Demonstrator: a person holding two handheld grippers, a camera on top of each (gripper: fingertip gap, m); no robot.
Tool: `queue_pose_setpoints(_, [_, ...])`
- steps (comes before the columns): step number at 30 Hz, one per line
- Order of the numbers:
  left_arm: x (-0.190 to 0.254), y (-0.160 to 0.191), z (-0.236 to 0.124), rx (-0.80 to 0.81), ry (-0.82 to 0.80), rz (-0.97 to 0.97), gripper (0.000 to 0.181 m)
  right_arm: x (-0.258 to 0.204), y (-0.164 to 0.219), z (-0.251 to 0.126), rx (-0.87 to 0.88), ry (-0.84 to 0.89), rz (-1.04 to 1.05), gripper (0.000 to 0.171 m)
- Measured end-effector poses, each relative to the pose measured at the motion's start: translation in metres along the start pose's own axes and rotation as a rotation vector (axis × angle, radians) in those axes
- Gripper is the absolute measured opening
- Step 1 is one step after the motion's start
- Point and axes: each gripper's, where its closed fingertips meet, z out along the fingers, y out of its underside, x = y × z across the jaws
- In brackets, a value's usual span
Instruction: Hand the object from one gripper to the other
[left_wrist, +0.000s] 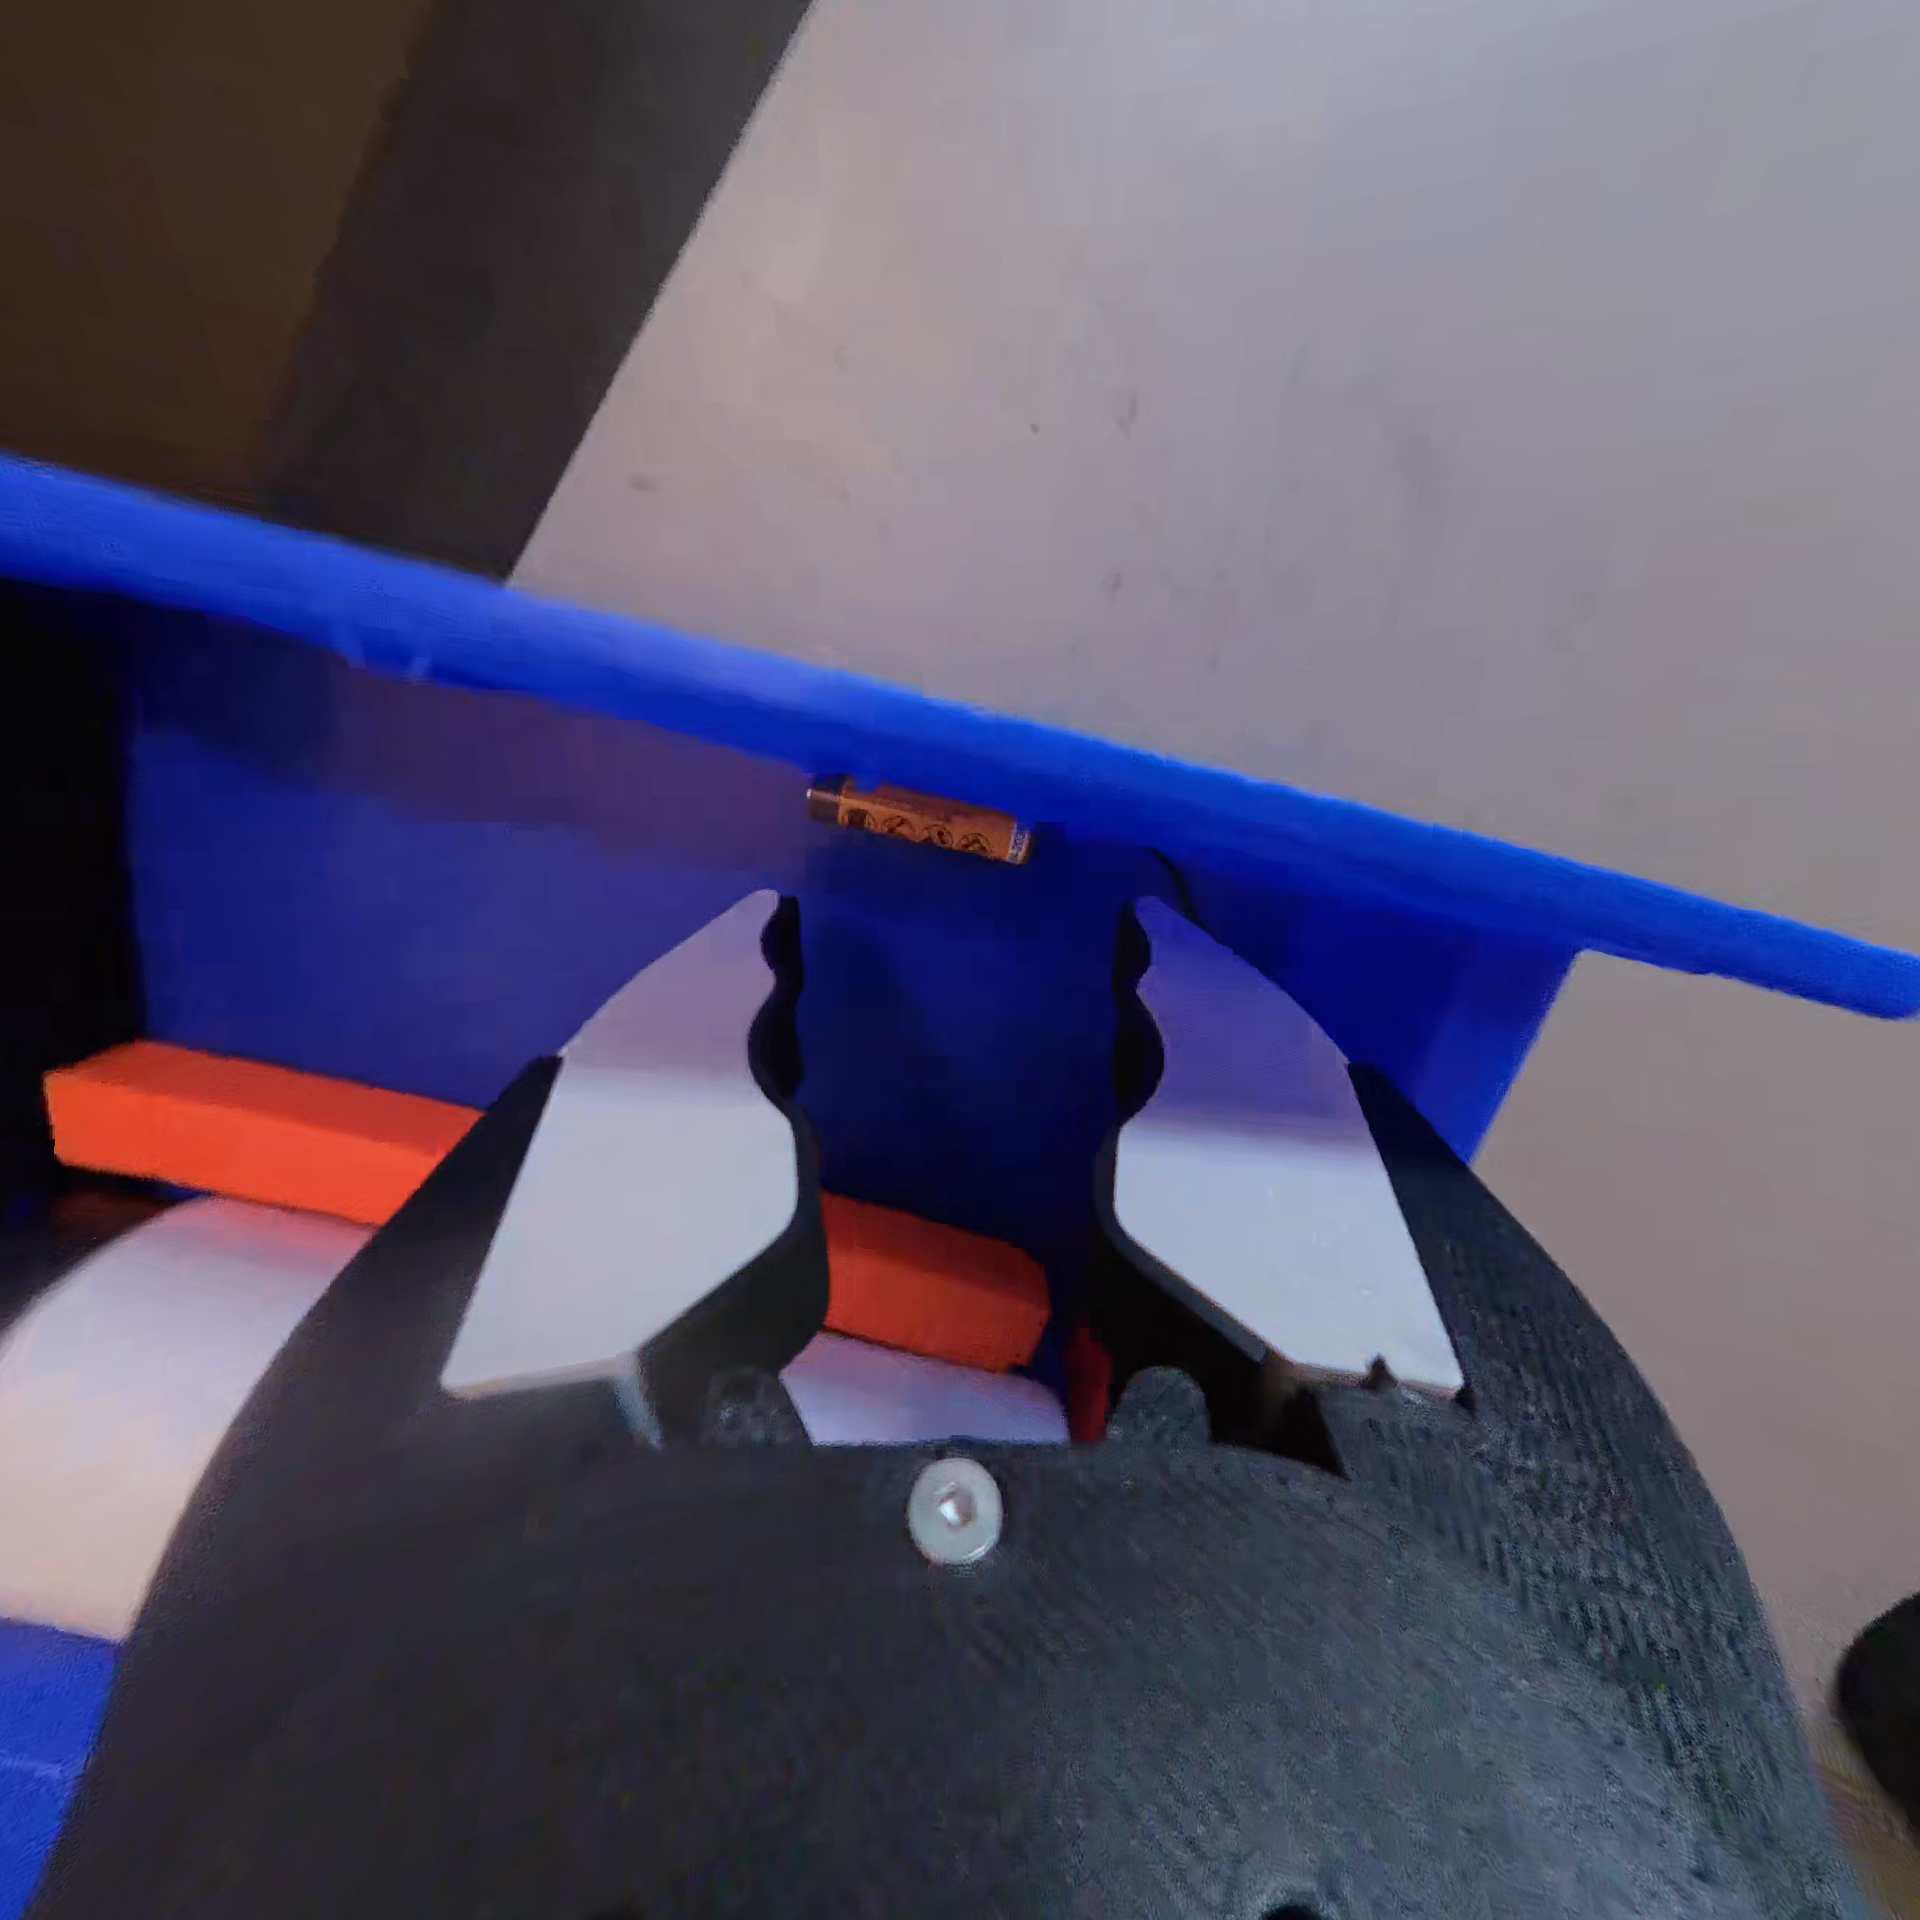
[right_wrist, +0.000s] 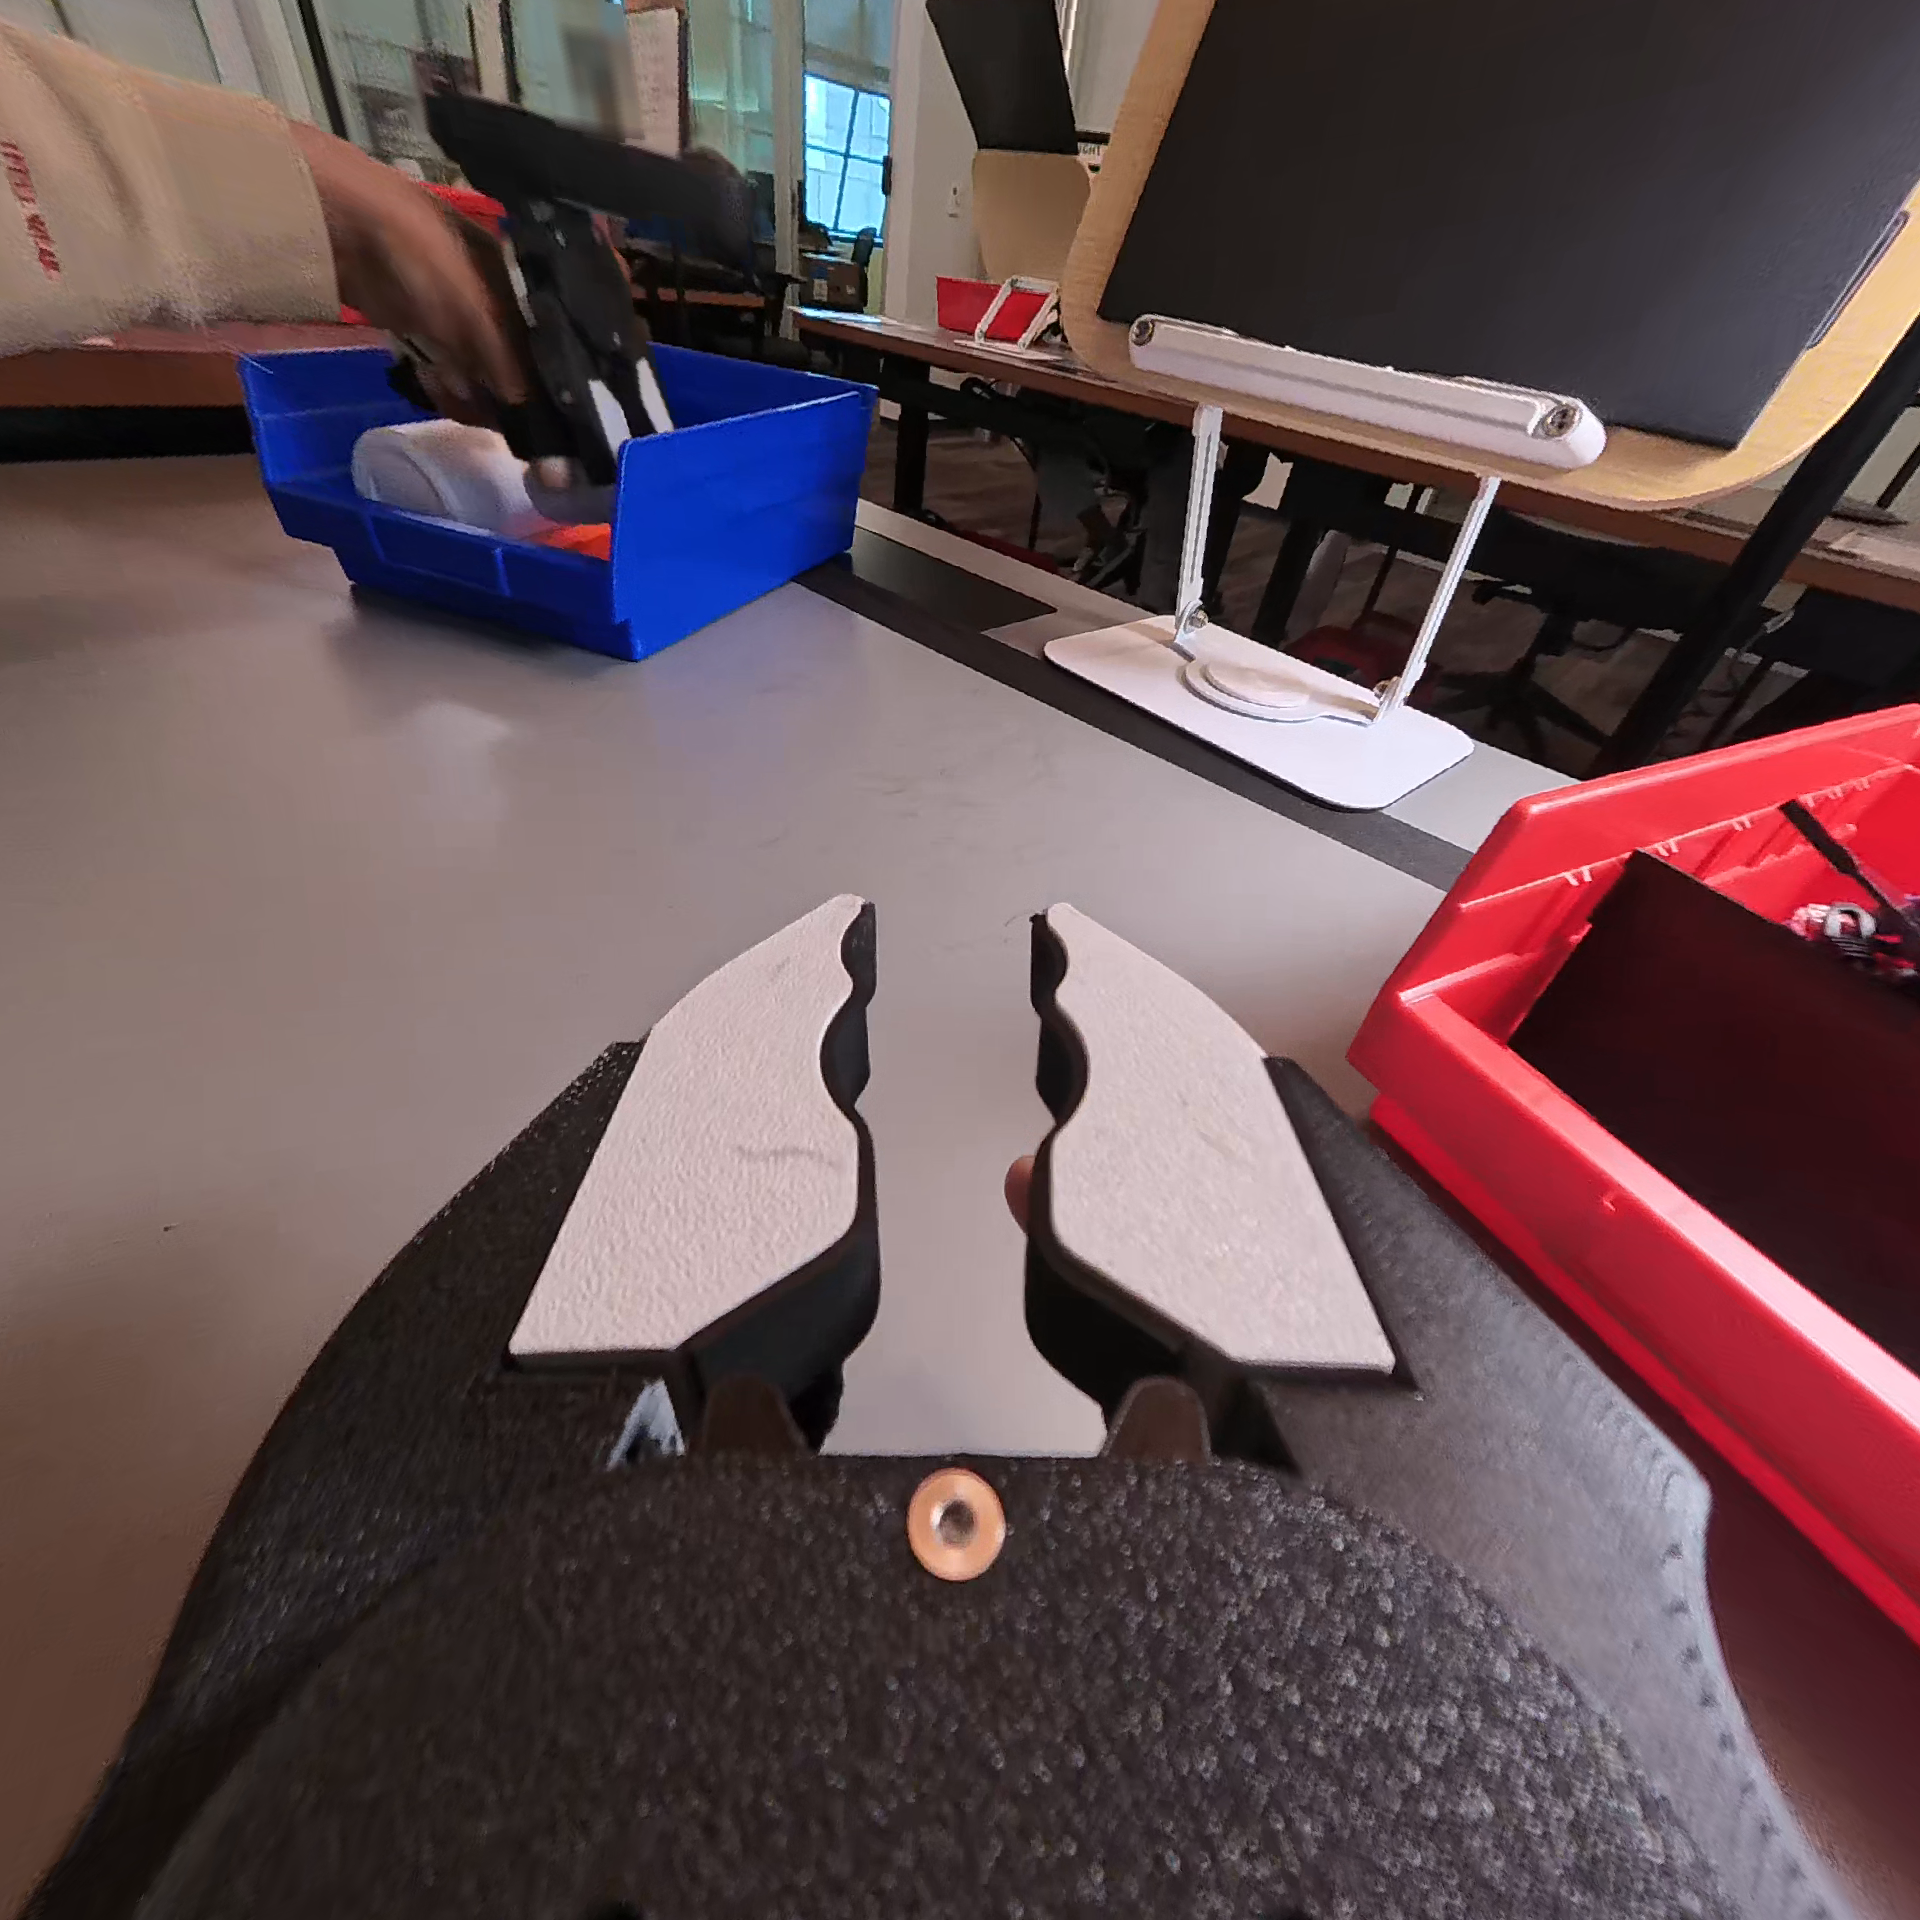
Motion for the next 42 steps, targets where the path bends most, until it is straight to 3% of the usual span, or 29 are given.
queue_pose_setpoints(1, [-0.001,0.001,0.004,-0.023,0.003,0.042,0.063,0.000,-0.001,-0.001,0.009,0.000,-0.008,0.028])
queue_pose_setpoints(4, [-0.004,-0.006,0.014,-0.026,0.004,0.114,0.065,0.000,-0.004,-0.001,0.022,-0.003,-0.029,0.026])
queue_pose_setpoints(6, [-0.004,-0.007,0.020,-0.035,0.017,0.142,0.054,-0.001,-0.002,-0.001,0.015,-0.007,-0.043,0.025])
queue_pose_setpoints(9, [0.000,-0.007,0.021,-0.024,0.055,0.128,0.051,-0.001,-0.001,-0.001,0.008,-0.002,-0.065,0.024])
queue_pose_setpoints(13, [-0.008,-0.004,0.011,0.005,-0.088,0.208,0.047,0.000,-0.001,-0.001,0.012,-0.004,-0.058,0.023])
queue_pose_setpoints(16, [-0.015,-0.017,-0.027,0.157,-0.278,0.244,0.045,-0.001,-0.002,-0.001,0.013,-0.006,-0.050,0.023])
queue_pose_setpoints(20, [-0.001,-0.050,-0.117,0.509,-0.557,0.252,0.045,0.001,-0.008,0.000,0.020,-0.005,-0.037,0.023])
queue_pose_setpoints(23, [0.038,-0.071,-0.183,0.781,-0.729,0.292,0.045,-0.003,-0.036,0.003,0.072,0.000,-0.088,0.023])
queue_pose_setpoints(27, [0.113,-0.104,-0.251,1.143,-0.814,0.328,0.045,-0.022,-0.117,0.008,0.200,-0.063,-0.112,0.024])
queue_pose_setpoints(31, [0.190,-0.135,-0.298,1.446,-0.814,0.358,0.045,-0.039,-0.220,0.004,0.407,-0.094,-0.109,0.023])
queue_pose_setpoints(33, [0.226,-0.143,-0.310,1.536,-0.827,0.410,0.045,-0.048,-0.252,0.003,0.444,-0.137,-0.074,0.024])
queue_pose_setpoints(36, [0.270,-0.145,-0.309,1.616,-0.834,0.490,0.045,-0.067,-0.263,0.003,0.432,-0.263,0.031,0.028])
queue_pose_setpoints(39, [0.297,-0.144,-0.295,1.624,-0.875,0.604,0.045,-0.088,-0.244,0.012,0.356,-0.379,0.051,0.032])
queue_pose_setpoints(42, [0.304,-0.147,-0.281,1.577,-0.889,0.678,0.045,-0.096,-0.234,0.016,0.340,-0.468,0.110,0.022])
